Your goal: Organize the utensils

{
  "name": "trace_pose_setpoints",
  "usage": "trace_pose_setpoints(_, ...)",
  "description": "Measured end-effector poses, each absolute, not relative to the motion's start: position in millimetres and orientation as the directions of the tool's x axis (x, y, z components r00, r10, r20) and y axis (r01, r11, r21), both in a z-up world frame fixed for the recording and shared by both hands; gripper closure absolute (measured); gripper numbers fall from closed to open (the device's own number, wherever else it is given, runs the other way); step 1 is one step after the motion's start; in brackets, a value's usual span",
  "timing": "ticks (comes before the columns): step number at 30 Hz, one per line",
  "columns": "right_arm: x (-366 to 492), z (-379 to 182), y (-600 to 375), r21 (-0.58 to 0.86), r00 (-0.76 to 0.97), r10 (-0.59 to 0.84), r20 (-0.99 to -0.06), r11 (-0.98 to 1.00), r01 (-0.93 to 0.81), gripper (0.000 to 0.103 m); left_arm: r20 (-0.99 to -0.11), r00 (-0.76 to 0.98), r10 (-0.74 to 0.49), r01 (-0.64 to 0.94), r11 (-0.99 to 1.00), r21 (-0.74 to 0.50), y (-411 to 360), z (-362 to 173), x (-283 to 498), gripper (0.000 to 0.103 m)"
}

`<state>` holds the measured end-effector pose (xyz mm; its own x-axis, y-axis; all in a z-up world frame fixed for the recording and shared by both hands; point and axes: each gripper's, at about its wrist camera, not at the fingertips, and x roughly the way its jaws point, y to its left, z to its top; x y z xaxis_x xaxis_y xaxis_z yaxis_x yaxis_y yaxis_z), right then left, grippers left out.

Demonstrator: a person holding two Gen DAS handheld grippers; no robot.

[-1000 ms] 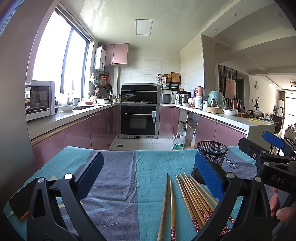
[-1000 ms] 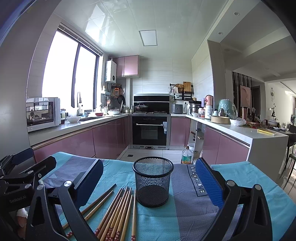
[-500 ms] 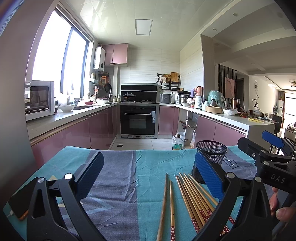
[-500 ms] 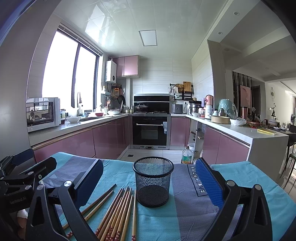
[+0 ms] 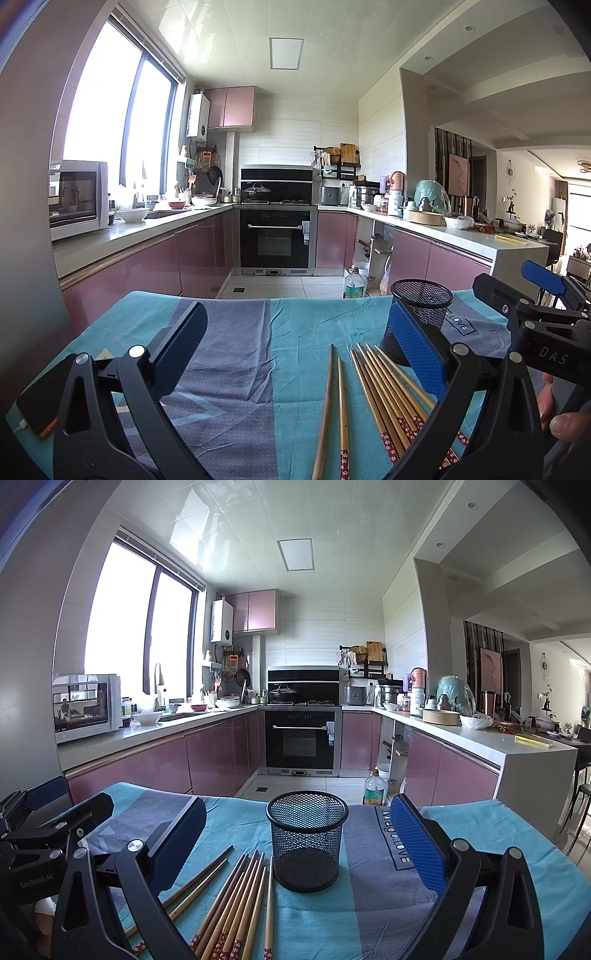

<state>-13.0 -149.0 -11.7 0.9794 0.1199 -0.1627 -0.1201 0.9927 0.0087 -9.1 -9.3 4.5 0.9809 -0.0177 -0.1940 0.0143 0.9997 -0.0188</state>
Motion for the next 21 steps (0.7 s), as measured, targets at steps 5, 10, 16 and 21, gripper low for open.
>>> trace_pose_setpoints(5, -12.8, -11.7, -149.2, 0.009, 0.979, 0.120, -0.164, 0.993, -0.121, 0.007, -0.194, 0.981, -0.017, 0.014, 1.000, -0.019, -9.3, 4.4, -9.2, 0.006)
trace_pose_setpoints(10, -11.9, -12.6, -149.0, 0.012, 0.978, 0.123, -0.168, 0.992, -0.122, 0.007, -0.195, 0.981, -0.017, 0.013, 1.000, -0.020, -10.8, 5.3, -10.8, 0.006)
trace_pose_setpoints(16, -10.8, -12.8, -149.7, 0.012, 0.978, 0.123, -0.168, 0.992, -0.123, 0.007, -0.195, 0.981, -0.019, 0.016, 1.000, -0.020, -10.8, 5.2, -10.4, 0.006)
trace_pose_setpoints(21, -8.7, -13.4, -148.6, 0.014, 0.977, 0.126, -0.173, 0.992, -0.126, 0.007, -0.196, 0.980, -0.018, 0.014, 1.000, -0.019, -10.6, 5.0, -10.3, 0.006)
